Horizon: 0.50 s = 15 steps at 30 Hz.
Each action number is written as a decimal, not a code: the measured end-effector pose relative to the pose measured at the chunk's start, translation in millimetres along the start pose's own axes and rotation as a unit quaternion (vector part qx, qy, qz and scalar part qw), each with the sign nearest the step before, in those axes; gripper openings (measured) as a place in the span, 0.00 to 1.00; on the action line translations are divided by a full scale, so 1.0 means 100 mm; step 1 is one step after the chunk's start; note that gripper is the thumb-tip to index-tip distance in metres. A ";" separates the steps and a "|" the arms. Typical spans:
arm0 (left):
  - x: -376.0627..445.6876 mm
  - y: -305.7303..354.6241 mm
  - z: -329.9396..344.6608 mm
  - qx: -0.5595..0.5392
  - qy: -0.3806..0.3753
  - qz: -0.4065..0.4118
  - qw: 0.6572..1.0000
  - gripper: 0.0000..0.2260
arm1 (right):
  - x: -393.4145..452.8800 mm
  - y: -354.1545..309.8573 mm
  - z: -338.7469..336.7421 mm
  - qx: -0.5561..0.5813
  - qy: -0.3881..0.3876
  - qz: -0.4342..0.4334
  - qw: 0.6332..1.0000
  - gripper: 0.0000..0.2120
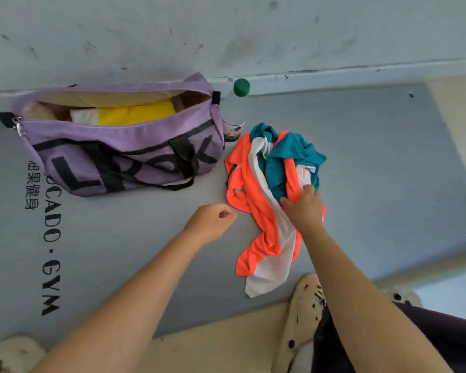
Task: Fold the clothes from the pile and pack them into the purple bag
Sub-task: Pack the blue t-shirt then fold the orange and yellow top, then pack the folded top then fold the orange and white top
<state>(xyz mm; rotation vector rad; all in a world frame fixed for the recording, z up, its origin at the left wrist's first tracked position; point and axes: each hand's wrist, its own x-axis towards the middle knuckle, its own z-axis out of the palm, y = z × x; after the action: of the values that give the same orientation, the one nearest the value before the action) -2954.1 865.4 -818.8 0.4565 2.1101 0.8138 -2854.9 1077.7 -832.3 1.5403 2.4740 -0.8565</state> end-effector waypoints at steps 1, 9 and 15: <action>0.00 0.00 0.08 -0.010 -0.009 -0.007 1.000 0.06 | 0.01 0.06 -0.01 0.006 -0.004 0.012 1.000 0.19; -0.20 0.70 -0.21 -0.207 0.075 0.073 0.973 0.12 | -0.31 -0.51 -0.66 0.337 -0.259 -0.109 0.898 0.18; -0.95 1.24 -0.81 -0.171 0.052 0.195 0.964 0.17 | -1.01 -1.09 -1.27 0.437 -0.426 -0.212 0.763 0.12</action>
<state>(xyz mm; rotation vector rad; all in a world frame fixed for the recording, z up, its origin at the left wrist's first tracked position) -2955.6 870.3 -643.5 0.6630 1.9405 1.4296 -2873.8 1026.3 -644.8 0.3445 1.7165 -2.3500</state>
